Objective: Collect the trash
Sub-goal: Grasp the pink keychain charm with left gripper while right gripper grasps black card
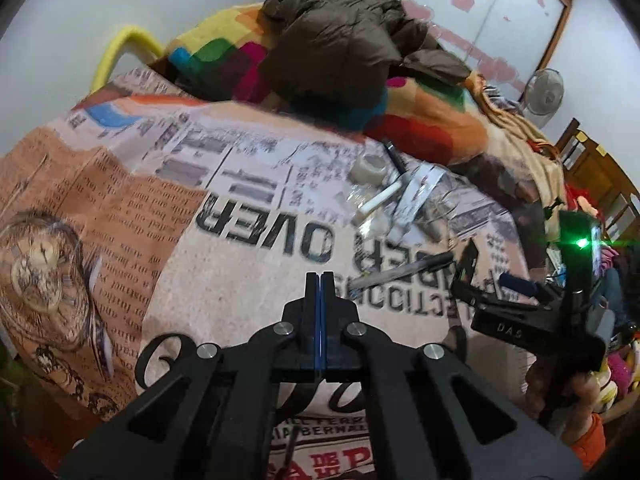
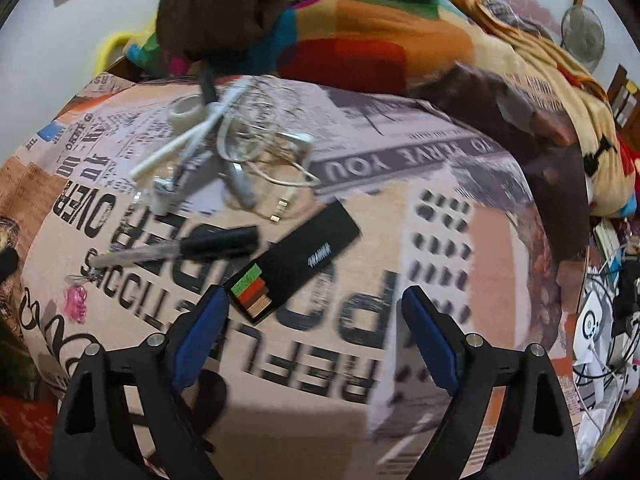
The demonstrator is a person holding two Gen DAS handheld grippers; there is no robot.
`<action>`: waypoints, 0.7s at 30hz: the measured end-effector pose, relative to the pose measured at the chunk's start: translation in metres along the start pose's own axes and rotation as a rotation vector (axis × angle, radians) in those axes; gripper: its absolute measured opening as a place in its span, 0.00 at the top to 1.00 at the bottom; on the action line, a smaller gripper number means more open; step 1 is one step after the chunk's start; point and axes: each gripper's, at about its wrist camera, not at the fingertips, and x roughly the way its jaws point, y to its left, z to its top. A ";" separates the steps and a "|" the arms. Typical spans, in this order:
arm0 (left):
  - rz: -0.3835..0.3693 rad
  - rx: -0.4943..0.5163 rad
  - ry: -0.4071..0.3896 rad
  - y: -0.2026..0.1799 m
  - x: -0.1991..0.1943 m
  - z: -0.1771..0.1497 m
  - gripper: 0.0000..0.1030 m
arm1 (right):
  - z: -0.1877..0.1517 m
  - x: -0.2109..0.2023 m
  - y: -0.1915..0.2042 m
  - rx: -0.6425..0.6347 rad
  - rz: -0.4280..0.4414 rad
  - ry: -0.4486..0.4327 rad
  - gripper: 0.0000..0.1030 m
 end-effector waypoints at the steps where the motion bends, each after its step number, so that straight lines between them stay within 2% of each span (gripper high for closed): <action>1: 0.009 0.013 -0.008 -0.003 -0.002 0.003 1.00 | 0.001 -0.001 -0.002 0.005 0.017 -0.001 0.24; 3: 0.029 0.050 -0.015 -0.010 -0.004 0.007 1.00 | 0.003 -0.003 -0.006 0.023 0.055 -0.006 0.24; 6: -0.005 0.050 0.032 -0.013 0.002 0.005 1.00 | 0.003 -0.007 -0.016 0.053 0.127 0.004 0.24; 8: -0.001 0.058 0.066 -0.016 0.010 -0.002 0.96 | 0.005 -0.005 -0.018 0.099 0.148 0.004 0.24; 11: 0.042 0.075 0.102 -0.021 0.023 -0.015 0.75 | 0.009 -0.003 -0.019 0.160 0.158 -0.010 0.24; 12: 0.043 0.072 0.108 -0.022 0.026 -0.018 0.68 | 0.012 -0.001 -0.016 0.166 0.152 -0.015 0.24; 13: 0.040 0.067 0.115 -0.023 0.029 -0.022 0.66 | 0.015 0.003 -0.013 0.163 0.135 -0.019 0.24; 18: 0.048 0.092 0.132 -0.034 0.037 -0.029 0.66 | 0.013 0.009 0.013 0.111 -0.021 -0.056 0.24; 21: 0.072 0.107 0.142 -0.037 0.043 -0.031 0.66 | 0.013 0.010 0.014 0.149 -0.051 -0.084 0.27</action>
